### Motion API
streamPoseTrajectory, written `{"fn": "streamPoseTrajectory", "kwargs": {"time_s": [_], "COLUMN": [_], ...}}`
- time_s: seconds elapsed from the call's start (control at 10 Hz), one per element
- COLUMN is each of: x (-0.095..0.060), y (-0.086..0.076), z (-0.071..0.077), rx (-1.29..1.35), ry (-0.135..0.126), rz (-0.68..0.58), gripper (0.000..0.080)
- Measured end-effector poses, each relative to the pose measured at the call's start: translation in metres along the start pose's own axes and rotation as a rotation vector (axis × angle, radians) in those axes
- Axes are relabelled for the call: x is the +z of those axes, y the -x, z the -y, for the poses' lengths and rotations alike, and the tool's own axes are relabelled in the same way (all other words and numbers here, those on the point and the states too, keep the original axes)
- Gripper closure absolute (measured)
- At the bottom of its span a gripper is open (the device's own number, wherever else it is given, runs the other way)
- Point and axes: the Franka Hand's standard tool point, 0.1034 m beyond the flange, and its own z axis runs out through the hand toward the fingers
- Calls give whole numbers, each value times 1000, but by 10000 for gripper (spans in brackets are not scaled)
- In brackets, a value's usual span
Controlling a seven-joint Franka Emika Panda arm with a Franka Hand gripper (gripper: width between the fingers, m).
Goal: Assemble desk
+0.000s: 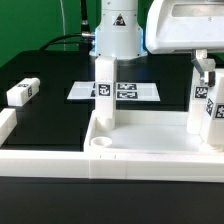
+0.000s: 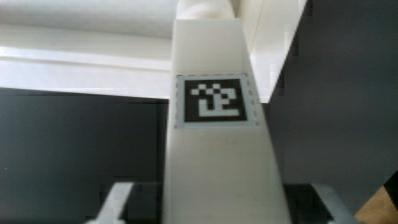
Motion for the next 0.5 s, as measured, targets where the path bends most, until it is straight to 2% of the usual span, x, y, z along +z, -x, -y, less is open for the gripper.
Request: {"fn": "streamPoseTrajectory", "kwargs": {"time_s": [0.2,0.3,0.4,0.5], "x": [0,0,0,0], "y": [0,0,0,0], "z": [0,0,0,0], "rx": [0,0,0,0], "ry": [0,0,0,0], "rz": [0,0,0,0], "gripper": [509,333,208,208]}}
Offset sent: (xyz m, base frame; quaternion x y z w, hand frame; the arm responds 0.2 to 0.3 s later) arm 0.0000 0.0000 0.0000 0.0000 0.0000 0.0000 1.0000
